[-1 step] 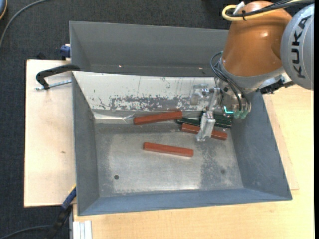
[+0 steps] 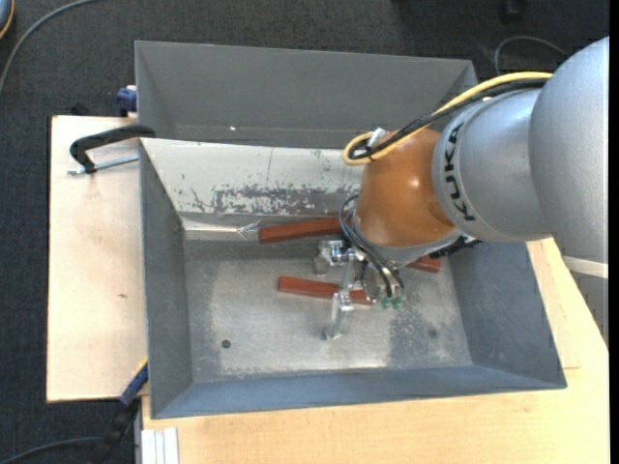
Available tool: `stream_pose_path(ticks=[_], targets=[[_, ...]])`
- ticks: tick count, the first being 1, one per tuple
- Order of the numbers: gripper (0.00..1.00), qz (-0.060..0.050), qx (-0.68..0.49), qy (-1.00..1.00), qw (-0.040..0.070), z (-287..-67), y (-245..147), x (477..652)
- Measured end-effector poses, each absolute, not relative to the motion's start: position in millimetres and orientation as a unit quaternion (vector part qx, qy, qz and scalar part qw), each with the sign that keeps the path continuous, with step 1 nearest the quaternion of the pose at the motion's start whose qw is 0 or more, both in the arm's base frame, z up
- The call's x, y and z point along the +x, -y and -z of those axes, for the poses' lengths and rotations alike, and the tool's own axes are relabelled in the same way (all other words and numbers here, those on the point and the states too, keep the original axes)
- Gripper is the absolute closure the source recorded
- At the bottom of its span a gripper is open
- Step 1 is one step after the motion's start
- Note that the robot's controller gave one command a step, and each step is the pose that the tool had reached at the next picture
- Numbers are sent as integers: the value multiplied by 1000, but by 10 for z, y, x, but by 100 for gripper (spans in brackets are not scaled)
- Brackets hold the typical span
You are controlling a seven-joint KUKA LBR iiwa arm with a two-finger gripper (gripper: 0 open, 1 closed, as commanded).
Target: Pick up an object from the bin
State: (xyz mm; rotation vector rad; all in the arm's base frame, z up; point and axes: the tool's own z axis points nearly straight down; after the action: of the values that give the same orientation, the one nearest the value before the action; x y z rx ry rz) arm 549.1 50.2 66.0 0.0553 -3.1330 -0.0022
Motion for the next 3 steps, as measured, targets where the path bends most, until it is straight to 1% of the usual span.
stream_pose_path(ticks=[1,2,3], targets=[[0,1,-20,1000,-4,-1022,-682,5447],[0,1,-79,997,-3,-1014,-604,5553],[0,1,-154,988,1,-704,-493,5514]])
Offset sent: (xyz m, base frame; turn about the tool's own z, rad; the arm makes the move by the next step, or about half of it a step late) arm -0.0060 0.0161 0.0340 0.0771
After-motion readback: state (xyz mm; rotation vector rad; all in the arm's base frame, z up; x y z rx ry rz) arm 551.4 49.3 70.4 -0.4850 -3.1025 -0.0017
